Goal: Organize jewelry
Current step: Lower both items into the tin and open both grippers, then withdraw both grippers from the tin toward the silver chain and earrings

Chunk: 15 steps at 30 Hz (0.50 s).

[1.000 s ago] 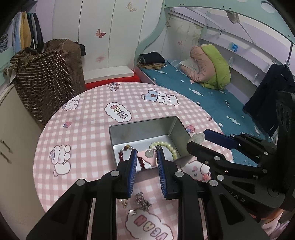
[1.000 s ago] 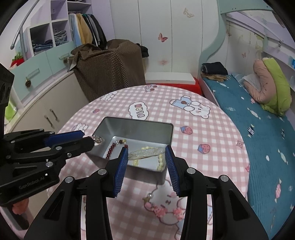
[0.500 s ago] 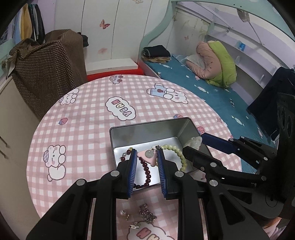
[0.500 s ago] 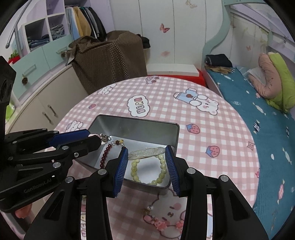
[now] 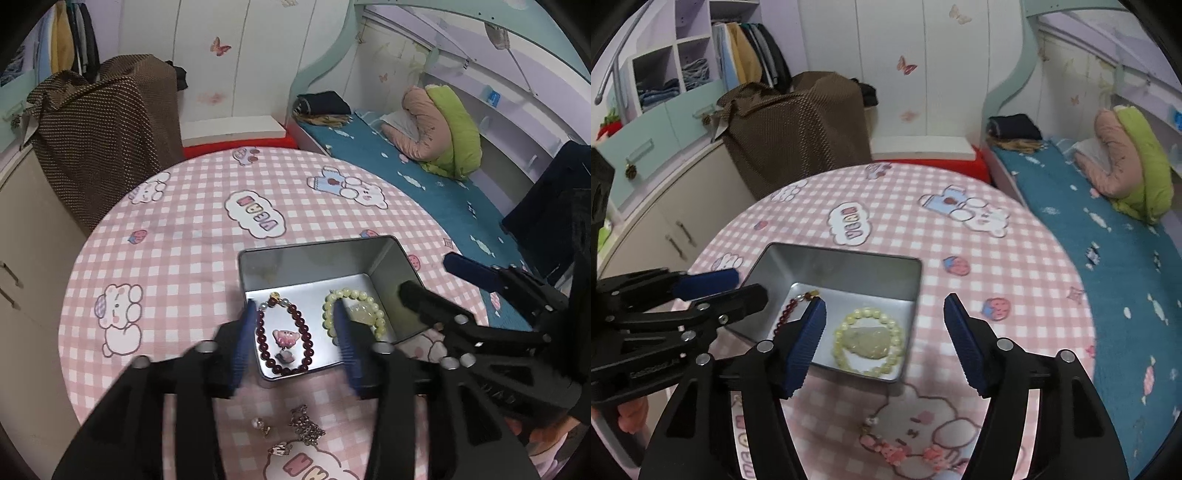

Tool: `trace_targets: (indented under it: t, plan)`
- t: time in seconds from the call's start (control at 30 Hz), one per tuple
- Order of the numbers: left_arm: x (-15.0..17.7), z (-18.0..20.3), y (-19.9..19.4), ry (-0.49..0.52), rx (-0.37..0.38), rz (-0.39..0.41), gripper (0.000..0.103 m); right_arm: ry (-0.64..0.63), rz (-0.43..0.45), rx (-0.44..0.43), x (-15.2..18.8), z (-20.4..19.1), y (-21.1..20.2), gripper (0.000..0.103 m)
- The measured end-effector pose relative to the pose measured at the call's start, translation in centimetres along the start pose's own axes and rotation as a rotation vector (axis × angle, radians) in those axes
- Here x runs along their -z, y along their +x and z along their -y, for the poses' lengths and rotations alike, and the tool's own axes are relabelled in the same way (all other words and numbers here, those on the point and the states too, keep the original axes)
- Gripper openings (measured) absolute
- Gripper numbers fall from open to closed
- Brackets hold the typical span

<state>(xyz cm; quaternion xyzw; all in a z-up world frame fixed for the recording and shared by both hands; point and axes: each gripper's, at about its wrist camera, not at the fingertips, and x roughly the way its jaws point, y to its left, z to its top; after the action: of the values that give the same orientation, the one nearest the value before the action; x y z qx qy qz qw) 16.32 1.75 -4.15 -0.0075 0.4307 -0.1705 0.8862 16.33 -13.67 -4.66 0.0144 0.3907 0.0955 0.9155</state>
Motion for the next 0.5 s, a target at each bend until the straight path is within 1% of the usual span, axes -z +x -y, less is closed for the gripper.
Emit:
trace_targets:
  t: [0.13, 0.3, 0.5]
  plan:
    - [0.3, -0.3, -0.2, -0.013, -0.017, -0.004, 0.045, 0.017, -0.005, 0.022, 0.1, 0.7, -0.3, 0.067]
    - [0.7, -0.3, -0.4, -0.015, -0.022, -0.011, 0.046, 0.027, -0.010, 0.024, 0.5, 0.8, -0.6, 0.067]
    - [1.0, -0.1, -1.0, -0.012, -0.028, -0.006, 0.046, 0.020, 0.003, 0.025, 0.7, 0.6, -1.4, 0.067]
